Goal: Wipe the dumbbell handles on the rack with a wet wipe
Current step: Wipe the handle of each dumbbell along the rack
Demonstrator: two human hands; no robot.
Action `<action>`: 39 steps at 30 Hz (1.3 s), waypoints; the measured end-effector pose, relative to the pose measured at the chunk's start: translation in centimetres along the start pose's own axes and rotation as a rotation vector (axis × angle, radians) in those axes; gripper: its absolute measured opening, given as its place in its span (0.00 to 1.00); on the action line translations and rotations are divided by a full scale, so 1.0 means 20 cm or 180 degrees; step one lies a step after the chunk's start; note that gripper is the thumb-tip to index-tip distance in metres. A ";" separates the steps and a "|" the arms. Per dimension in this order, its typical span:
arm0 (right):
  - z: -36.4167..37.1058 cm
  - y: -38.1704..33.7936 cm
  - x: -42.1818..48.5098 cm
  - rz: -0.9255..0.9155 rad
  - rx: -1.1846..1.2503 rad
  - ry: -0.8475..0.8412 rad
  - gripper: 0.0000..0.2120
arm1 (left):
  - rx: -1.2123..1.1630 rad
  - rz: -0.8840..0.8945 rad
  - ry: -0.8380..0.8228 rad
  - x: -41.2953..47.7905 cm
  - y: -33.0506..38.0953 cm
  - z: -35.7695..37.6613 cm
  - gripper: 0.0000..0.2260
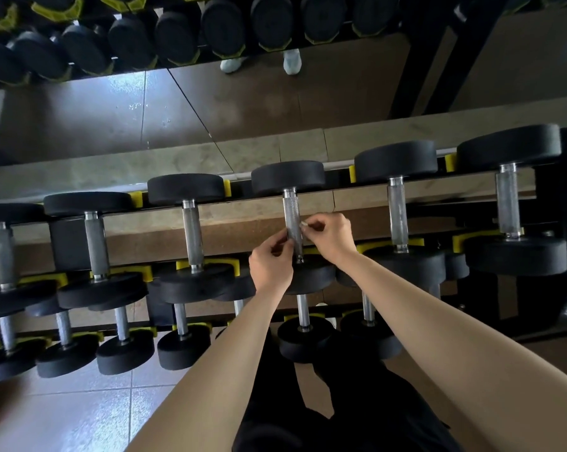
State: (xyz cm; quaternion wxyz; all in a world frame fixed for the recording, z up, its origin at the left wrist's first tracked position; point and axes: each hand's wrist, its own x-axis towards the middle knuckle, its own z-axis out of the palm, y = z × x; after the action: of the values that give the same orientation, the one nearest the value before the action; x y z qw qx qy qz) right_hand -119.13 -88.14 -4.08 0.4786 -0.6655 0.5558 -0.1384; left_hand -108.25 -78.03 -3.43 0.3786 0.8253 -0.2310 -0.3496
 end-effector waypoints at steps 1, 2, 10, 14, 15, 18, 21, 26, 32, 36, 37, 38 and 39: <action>-0.01 0.01 0.00 0.0027 -0.0088 -0.0194 0.06 | -0.0031 0.0012 -0.0014 0.01 -0.01 0.00 0.13; -0.03 0.02 -0.01 0.0054 -0.0213 -0.0444 0.06 | -0.0039 0.0040 -0.0022 0.01 -0.02 0.00 0.12; -0.04 -0.07 0.04 0.0167 0.0288 0.0170 0.09 | -0.0066 0.0153 -0.0004 0.02 -0.03 -0.01 0.10; 0.04 -0.09 0.00 -0.0005 0.0157 0.0189 0.07 | -0.0074 0.0140 0.0037 0.02 -0.04 0.00 0.10; 0.05 -0.08 -0.04 -0.0024 0.0086 0.0179 0.07 | -0.0095 0.0146 0.0039 0.02 -0.04 0.00 0.10; 0.05 -0.02 -0.13 -0.0054 -0.0096 -0.0059 0.06 | -0.0159 0.0215 -0.0015 0.02 -0.06 -0.01 0.11; 0.02 -0.01 -0.18 -0.0148 -0.0058 -0.0394 0.09 | 0.0031 0.0505 -0.0124 0.03 -0.06 -0.02 0.18; -0.06 -0.07 -0.14 -0.0234 0.0379 -0.0635 0.12 | 0.0526 0.1600 -0.0692 0.06 -0.04 -0.08 0.25; -0.12 -0.10 -0.07 0.0030 0.0790 -0.0791 0.12 | 0.0193 0.1614 -0.0522 0.09 0.03 -0.08 0.16; -0.12 -0.09 -0.04 0.0401 0.1333 -0.0667 0.10 | -0.0822 0.0758 -0.0547 0.10 0.11 -0.09 0.10; -0.12 -0.10 -0.03 0.0501 0.1542 -0.0749 0.10 | -0.1119 0.0483 -0.0603 0.10 0.13 -0.09 0.10; -0.13 -0.11 -0.03 0.0601 0.1777 -0.0859 0.11 | -0.1374 0.0242 -0.0661 0.10 0.14 -0.09 0.09; -0.14 -0.12 -0.04 0.0652 0.1921 -0.0938 0.12 | -0.1597 0.0041 -0.0717 0.10 0.15 -0.09 0.09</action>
State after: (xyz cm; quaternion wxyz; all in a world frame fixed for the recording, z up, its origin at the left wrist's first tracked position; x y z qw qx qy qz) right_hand -119.84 -89.03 -0.46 0.7402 -0.4477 0.4787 -0.1503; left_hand -105.93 -80.33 -1.13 0.5453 0.6602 -0.1830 -0.4831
